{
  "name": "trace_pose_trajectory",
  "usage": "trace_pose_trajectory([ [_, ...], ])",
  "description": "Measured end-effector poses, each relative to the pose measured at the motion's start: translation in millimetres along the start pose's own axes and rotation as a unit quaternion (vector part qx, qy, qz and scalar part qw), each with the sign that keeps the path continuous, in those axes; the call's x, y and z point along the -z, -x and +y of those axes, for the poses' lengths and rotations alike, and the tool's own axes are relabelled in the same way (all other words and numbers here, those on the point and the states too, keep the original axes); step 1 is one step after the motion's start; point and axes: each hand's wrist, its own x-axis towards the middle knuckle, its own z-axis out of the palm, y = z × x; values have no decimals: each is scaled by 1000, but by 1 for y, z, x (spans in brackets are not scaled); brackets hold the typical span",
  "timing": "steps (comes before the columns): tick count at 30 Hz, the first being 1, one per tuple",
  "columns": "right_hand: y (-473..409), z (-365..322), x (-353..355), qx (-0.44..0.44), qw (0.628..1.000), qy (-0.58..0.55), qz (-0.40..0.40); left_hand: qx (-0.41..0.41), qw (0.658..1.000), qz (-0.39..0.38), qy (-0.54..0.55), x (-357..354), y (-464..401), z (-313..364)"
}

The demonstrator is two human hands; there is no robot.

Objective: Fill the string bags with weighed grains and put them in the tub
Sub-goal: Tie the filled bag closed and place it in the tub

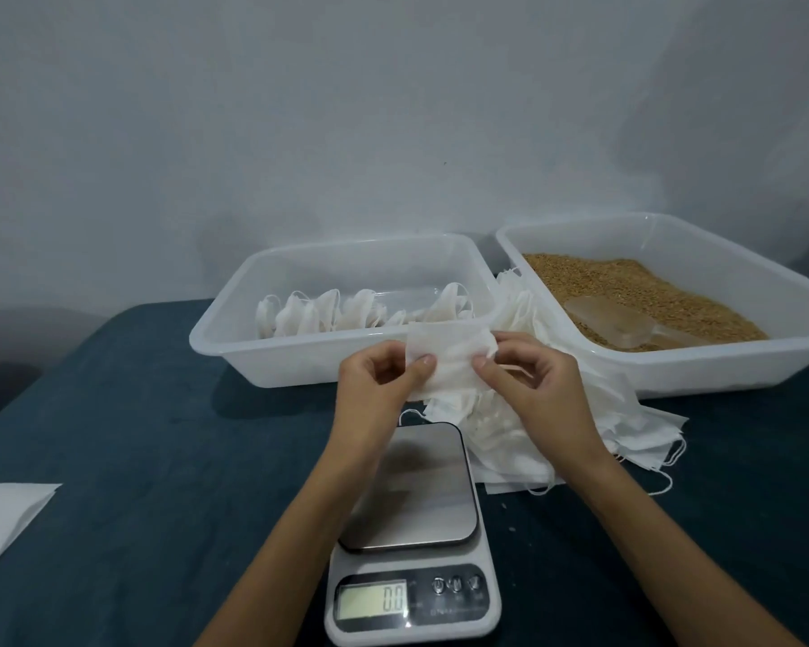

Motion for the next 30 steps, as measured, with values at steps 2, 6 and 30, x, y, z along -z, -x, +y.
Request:
trace_pose_trajectory([
  [2, 0, 4, 0, 21, 996, 73, 51, -22, 999, 12, -28, -1, -1, -3],
  [6, 0, 3, 3, 38, 995, 51, 72, -51, 995, 23, -77, -4, -1, -8],
  [30, 3, -27, 8, 113, 985, 119, -56, 125, 987, -97, 39, 2, 4, 1],
])
